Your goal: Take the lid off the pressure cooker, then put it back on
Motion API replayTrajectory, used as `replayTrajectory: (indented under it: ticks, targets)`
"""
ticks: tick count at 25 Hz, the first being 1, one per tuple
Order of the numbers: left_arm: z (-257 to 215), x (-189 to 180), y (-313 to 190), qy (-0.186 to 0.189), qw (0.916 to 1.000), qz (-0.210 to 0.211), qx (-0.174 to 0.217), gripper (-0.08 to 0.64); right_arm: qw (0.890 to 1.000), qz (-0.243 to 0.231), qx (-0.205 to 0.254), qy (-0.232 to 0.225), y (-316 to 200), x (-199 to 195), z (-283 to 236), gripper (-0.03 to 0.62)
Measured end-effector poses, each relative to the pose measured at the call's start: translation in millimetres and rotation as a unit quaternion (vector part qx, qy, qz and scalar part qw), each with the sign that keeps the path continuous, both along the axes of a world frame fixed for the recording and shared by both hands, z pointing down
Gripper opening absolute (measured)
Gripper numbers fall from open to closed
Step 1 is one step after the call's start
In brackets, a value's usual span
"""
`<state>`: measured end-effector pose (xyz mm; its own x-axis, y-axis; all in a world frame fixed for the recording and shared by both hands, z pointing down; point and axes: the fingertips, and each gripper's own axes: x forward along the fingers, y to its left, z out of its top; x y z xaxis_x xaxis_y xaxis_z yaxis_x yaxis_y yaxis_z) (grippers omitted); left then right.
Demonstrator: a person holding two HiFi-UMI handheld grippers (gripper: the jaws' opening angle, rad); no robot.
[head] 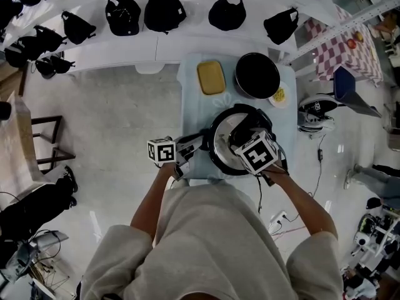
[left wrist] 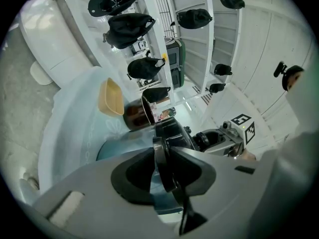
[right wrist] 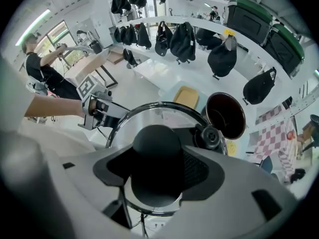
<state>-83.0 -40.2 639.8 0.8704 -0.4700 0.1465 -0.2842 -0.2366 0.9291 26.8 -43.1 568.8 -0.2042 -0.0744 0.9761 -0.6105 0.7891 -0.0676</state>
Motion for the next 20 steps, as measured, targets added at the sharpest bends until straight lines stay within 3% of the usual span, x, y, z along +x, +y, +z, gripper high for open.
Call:
replayTrajectory:
  ticks: [10, 20]
  targets:
    - [-0.6, 1.4, 0.4, 0.015, 0.9999, 0.004, -0.002, 0.098, 1.000, 0.008, -0.025, 0.001, 4.7, 9.8, 0.8, 0.273]
    - [0.3, 2.0, 1.1, 0.011, 0.9999, 0.011, -0.002, 0.098, 1.000, 0.004, -0.018, -0.003, 8.5, 12.4, 0.3, 0.273]
